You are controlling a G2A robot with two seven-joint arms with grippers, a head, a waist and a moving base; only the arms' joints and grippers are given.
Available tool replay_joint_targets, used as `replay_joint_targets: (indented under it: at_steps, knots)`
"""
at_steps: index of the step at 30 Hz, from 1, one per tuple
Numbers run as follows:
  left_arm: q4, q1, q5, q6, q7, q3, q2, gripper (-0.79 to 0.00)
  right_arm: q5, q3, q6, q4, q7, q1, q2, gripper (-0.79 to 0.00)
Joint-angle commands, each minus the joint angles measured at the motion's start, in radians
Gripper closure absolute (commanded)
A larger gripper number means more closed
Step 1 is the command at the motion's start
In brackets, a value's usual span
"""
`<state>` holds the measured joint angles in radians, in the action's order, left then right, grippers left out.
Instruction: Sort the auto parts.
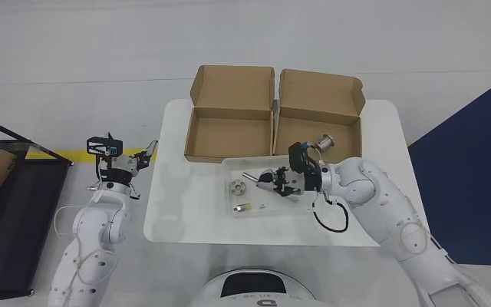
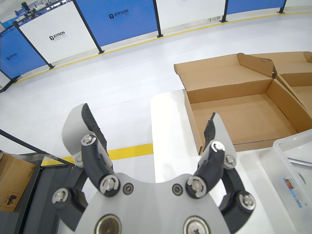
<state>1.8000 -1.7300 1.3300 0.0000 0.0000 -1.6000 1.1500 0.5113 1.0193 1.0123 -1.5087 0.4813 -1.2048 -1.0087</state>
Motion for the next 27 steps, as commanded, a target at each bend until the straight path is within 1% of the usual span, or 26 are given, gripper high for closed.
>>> replay_joint_targets:
  at_steps: [1, 10, 12, 14, 15, 16, 17, 18, 19, 21, 27]
  knots:
    - [0.0, 0.0, 0.0, 0.0, 0.0, 0.0, 0.0, -0.785, -0.001, 0.0, 0.0, 0.0, 0.0, 0.0, 0.0, -0.785]
    - [0.0, 0.0, 0.0, 0.0, 0.0, 0.0, 0.0, -0.785, 0.003, 0.0, -0.011, 0.002, 0.003, 0.0, 0.0, -0.785]
    - [0.0, 0.0, 0.0, 0.0, 0.0, 0.0, 0.0, -0.785, 0.052, -0.013, -0.128, -0.004, 0.038, 0.017, -0.004, -0.785]
    - [0.0, 0.0, 0.0, 0.0, 0.0, 0.0, 0.0, -0.785, 0.108, -0.046, -0.289, -0.008, 0.095, 0.045, -0.015, -0.785]
    - [0.0, 0.0, 0.0, 0.0, 0.0, 0.0, 0.0, -0.785, 0.129, -0.067, -0.352, -0.009, 0.116, 0.057, -0.021, -0.711]
    - [0.0, 0.0, 0.0, 0.0, 0.0, 0.0, 0.0, -0.785, 0.153, -0.09, -0.405, -0.004, 0.14, 0.071, -0.028, -0.616]
    - [0.0, 0.0, 0.0, 0.0, 0.0, 0.0, 0.0, -0.785, 0.18, -0.113, -0.45, 0.002, 0.158, 0.085, -0.035, -0.48]
    - [0.0, 0.0, 0.0, 0.0, 0.0, 0.0, 0.0, -0.785, 0.216, -0.134, -0.489, 0.004, 0.168, 0.098, -0.041, -0.413]
    - [0.0, 0.0, 0.0, 0.0, 0.0, 0.0, 0.0, -0.785, 0.264, -0.159, -0.53, 0.008, 0.178, 0.106, -0.048, -0.394]
    - [0.0, 0.0, 0.0, 0.0, 0.0, 0.0, 0.0, -0.785, 0.336, -0.193, -0.591, 0.011, 0.176, 0.119, -0.058, -0.382]
    - [0.0, 0.0, 0.0, 0.0, 0.0, 0.0, 0.0, -0.785, 0.532, -0.267, -0.744, 0.012, 0.192, 0.108, -0.077, -0.369]
